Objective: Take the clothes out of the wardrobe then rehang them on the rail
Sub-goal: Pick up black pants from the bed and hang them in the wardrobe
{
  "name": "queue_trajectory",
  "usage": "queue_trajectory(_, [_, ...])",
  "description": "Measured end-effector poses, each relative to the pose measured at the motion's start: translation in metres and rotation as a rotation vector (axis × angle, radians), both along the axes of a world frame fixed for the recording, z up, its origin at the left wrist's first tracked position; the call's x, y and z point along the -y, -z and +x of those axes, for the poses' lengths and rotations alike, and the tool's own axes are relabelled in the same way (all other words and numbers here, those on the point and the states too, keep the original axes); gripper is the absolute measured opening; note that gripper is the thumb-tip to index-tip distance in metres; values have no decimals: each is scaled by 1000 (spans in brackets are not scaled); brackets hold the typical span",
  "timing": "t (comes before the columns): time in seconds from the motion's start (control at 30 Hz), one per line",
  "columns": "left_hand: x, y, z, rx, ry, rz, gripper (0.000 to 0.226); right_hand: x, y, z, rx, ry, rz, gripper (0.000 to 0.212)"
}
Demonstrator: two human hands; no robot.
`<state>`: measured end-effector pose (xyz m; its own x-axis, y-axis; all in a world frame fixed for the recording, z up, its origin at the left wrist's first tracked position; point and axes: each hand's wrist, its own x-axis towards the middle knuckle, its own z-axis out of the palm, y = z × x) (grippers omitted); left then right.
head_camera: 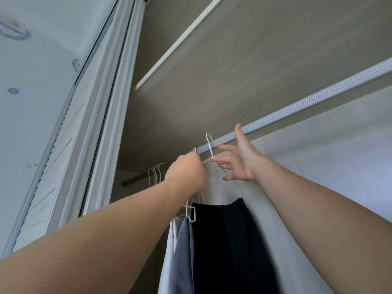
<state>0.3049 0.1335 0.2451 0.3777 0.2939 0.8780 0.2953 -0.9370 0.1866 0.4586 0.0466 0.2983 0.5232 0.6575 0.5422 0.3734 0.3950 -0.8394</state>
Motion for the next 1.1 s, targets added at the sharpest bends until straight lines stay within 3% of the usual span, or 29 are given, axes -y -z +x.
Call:
queue_trajectory(0.1, [-4, 4, 6, -77, -62, -16, 9, -12, 11, 10, -15, 0, -37, 113])
queue_trajectory(0.23, [-12, 6, 5, -121, -89, -48, 32, -27, 19, 20, -25, -26, -48, 112])
queue_trajectory(0.47, [-25, 5, 10, -245, -90, -85, 38, -59, 20, 16, -16, -23, -80, 114])
queue_trajectory(0.67, [-46, 16, 8, -297, -183, -81, 21, -74, 26, 23, -45, -47, -65, 114])
queue_trajectory(0.77, [-54, 26, 2, -315, -241, -17, 14, -73, 33, 25, -62, -69, -30, 109])
queue_trajectory(0.9, [-54, 36, -5, -347, -296, 66, 24, -64, 41, 14, -67, -26, 1, 99])
queue_trajectory(1.1, [-40, 46, -34, -365, -443, 276, 43, -35, 59, -25, 134, 277, -5, 74])
